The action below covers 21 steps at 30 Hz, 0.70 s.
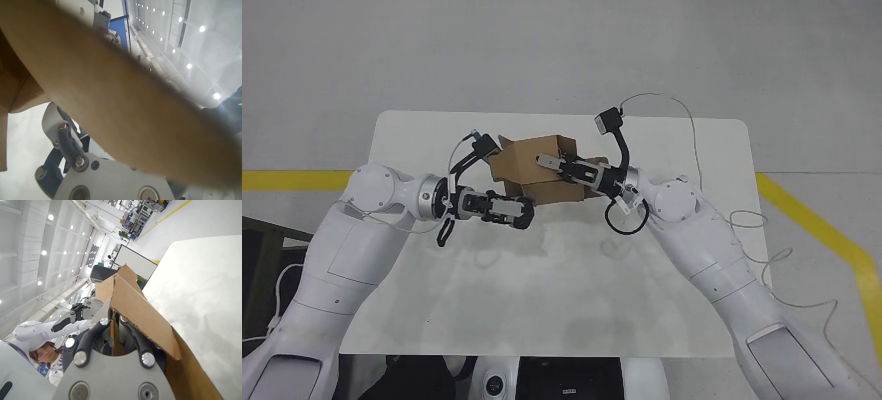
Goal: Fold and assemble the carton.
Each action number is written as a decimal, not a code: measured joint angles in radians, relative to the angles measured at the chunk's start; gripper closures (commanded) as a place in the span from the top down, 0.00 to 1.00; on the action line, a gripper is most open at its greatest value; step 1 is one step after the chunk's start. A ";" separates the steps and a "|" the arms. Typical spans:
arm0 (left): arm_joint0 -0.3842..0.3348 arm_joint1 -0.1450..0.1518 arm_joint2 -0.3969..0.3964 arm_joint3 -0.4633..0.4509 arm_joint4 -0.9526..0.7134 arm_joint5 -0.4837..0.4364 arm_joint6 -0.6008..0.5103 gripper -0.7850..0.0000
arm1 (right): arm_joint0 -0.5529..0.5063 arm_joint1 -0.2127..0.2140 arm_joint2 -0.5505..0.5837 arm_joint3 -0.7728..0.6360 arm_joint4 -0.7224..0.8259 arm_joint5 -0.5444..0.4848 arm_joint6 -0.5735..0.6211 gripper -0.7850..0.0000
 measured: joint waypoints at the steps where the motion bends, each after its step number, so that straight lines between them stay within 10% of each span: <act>1: -0.002 -0.001 0.001 0.003 0.001 -0.001 0.001 1.00 | -0.002 0.000 0.001 -0.001 0.001 0.000 0.002 0.00; 21: -0.031 -0.006 -0.014 0.061 0.013 -0.015 -0.001 1.00 | -0.060 0.001 0.023 -0.038 0.025 0.032 0.052 0.00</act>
